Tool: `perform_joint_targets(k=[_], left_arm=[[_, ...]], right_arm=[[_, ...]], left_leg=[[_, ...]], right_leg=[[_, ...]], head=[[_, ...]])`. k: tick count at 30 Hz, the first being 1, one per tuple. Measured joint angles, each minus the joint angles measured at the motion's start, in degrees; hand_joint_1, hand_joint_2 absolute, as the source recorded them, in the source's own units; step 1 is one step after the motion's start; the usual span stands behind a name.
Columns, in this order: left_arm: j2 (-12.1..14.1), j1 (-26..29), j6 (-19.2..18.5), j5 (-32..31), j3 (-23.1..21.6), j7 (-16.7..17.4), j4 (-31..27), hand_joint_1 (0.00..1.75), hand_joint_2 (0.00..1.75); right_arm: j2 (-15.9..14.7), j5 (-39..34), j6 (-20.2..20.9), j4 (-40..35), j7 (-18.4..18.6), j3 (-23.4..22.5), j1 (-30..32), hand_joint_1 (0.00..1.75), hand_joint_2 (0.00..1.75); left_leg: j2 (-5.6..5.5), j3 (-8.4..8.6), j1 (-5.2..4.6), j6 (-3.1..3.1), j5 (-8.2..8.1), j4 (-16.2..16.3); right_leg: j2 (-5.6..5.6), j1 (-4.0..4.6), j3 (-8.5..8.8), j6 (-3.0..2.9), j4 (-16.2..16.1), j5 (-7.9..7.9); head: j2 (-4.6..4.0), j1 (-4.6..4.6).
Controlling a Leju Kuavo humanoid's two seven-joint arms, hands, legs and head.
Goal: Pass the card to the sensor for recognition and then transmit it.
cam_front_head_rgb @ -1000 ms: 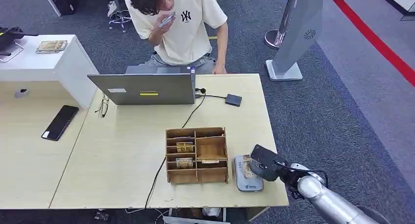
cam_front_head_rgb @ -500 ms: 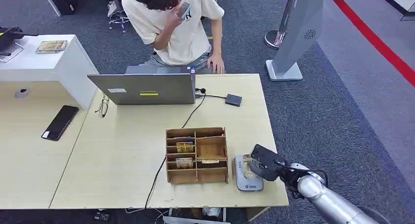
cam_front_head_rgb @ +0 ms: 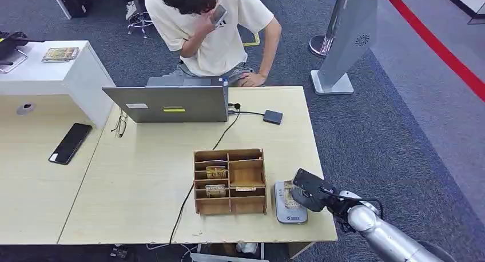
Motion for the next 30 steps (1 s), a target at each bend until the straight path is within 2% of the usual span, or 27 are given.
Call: perform_joint_targets(k=[30], left_arm=[[-0.2, -0.1, 0.0, 0.1, 0.0, 0.0, 0.0, 0.0, 0.0]], right_arm=[[0.0, -0.1, -0.2, 0.1, 0.0, 0.2, 0.0, 1.75, 1.75]], left_leg=[[0.0, 0.03, 0.0, 0.0, 0.0, 0.0]], right_leg=[[0.0, 0.0, 0.03, 0.0, 0.0, 0.0]], head=[[0.0, 0.0]])
